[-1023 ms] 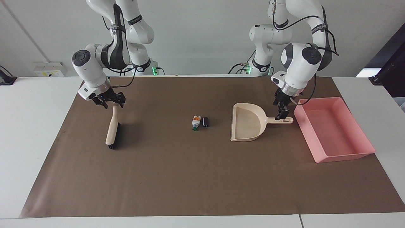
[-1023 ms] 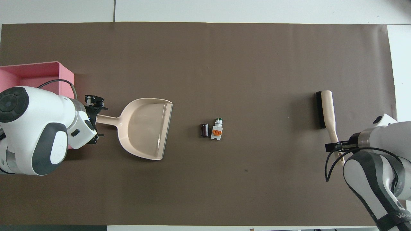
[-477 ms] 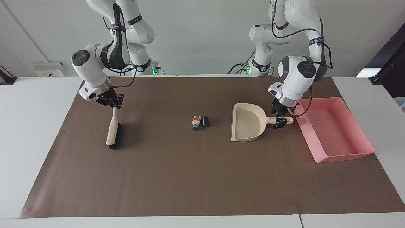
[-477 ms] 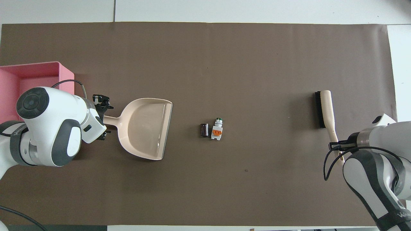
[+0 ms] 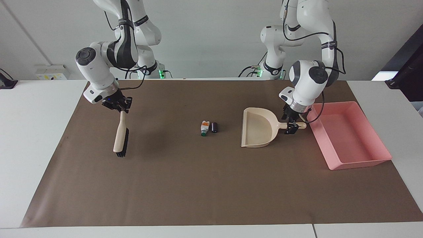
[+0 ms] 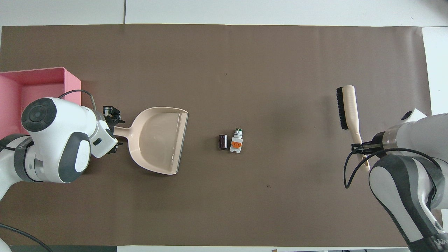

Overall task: Clean e-waste and dump in bin
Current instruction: 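Lift the brush with the right gripper while the left gripper positions the dustpan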

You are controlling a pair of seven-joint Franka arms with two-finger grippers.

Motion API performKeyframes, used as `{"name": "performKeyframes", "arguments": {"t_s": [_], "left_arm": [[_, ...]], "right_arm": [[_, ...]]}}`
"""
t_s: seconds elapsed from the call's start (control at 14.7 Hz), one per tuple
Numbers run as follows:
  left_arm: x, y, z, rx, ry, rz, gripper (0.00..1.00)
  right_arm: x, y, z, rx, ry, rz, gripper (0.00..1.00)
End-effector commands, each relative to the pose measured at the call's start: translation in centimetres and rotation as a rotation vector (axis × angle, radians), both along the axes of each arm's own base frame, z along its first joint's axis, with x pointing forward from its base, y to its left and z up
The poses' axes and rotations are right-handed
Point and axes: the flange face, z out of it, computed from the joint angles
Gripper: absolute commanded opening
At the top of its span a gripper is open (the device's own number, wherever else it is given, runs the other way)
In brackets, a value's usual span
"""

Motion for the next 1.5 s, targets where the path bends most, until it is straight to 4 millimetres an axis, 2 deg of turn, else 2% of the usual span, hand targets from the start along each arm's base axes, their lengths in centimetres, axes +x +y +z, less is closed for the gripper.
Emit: {"name": "performKeyframes", "arguments": {"t_s": [0.0,0.14,0.2,0.27,0.41,0.61,0.75,0.82,0.95,1.09,1.16,1.3,1.36,1.43], "left_arm": [[-0.7,-0.2,0.1,-0.007,-0.004,0.039,0.32],[-1.0,-0.9,0.1,-0.005,0.005,0.037,0.16],[-0.9,-0.9,0.2,-0.004,0.003,0.057,0.05],[-1.0,-0.9,0.2,0.001,0.002,0.078,0.0],[-1.0,-1.3,0.4,0.006,0.0,0.073,0.0],[-1.4,-1.3,0.9,0.022,0.062,0.071,0.0],[-1.0,-2.0,2.4,0.05,0.085,0.062,0.0],[-1.1,-3.2,2.9,0.076,0.086,0.042,0.0],[-2.1,-6.0,2.8,0.153,0.057,0.032,0.0],[-2.9,-8.3,2.9,0.197,0.023,0.012,0.0],[-2.8,-8.7,3.3,0.2,0.012,0.015,0.0],[-2.6,-9.6,3.1,0.197,0.004,0.01,0.0],[-3.4,-11.5,2.9,0.198,0.002,-0.004,0.0],[-3.7,-12.3,2.5,0.2,0.003,0.01,0.0]], "right_arm": [[0.4,2.8,1.4,0.002,0.0,-0.014,0.0],[0.3,3.9,1.4,-0.001,0.001,-0.029,0.0],[0.3,4.3,1.4,-0.001,0.001,-0.026,0.0],[0.2,4.5,1.3,-0.001,0.003,-0.023,0.0],[0.0,5.1,1.2,-0.002,0.004,-0.013,0.0],[-1.1,9.5,0.8,-0.01,0.014,0.025,0.0],[-2.1,12.8,0.1,-0.018,0.023,0.02,0.0],[-2.6,14.9,-0.2,-0.022,0.027,0.032,0.0],[-3.7,17.7,-1.2,-0.031,0.032,0.017,0.0],[-5.5,20.2,-2.7,-0.041,0.032,-0.012,0.0],[-6.7,21.8,-3.4,-0.048,0.034,-0.021,0.0],[-8.0,22.6,-4.2,-0.057,0.037,-0.023,0.0],[-8.6,23.3,-4.4,-0.06,0.038,-0.016,0.0],[-9.4,24.7,-4.8,-0.064,0.038,-0.013,0.0]]}}
